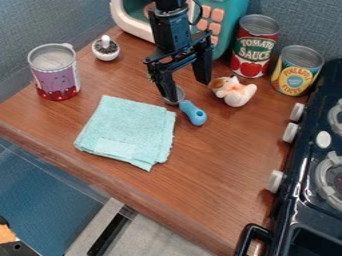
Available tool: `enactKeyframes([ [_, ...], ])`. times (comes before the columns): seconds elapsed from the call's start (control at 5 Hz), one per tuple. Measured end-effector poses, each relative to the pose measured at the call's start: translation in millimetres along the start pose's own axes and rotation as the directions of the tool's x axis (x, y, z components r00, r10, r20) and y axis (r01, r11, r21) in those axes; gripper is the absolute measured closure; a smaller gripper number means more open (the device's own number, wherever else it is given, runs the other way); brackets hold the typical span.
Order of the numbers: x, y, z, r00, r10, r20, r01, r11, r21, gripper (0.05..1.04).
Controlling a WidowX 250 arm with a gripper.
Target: Pickup the purple can and put it on the top of the blue clothing
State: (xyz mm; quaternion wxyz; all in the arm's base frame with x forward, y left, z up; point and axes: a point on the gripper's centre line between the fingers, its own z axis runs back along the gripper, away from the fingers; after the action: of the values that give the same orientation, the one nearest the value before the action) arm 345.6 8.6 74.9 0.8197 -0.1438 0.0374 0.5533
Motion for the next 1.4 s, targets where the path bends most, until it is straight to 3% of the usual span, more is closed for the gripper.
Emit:
enactKeyframes([
  [0.2, 1.3, 4.7, -9.9, 1.0, 0.011, -0.015, -0.011, 1.0, 0.026, 0.083],
  [0.4, 1.4, 11.9, -5.5, 1.0, 0.027, -0.014, -0.027, 0.999, 0.021, 0.083],
  [0.8, 29.8, 41.9, 53.7, 0.984, 0.155, 0.092, -0.145, 0.984, -0.101, 0.083],
  [1.0, 59.0, 74.4, 79.9, 0.944, 0.273, 0.183, -0.254, 0.96, -0.119, 0.083],
  [1.4, 124.7, 127.2, 102.4, 0.839, 0.5, 0.217, -0.463, 0.864, -0.197, 0.083],
])
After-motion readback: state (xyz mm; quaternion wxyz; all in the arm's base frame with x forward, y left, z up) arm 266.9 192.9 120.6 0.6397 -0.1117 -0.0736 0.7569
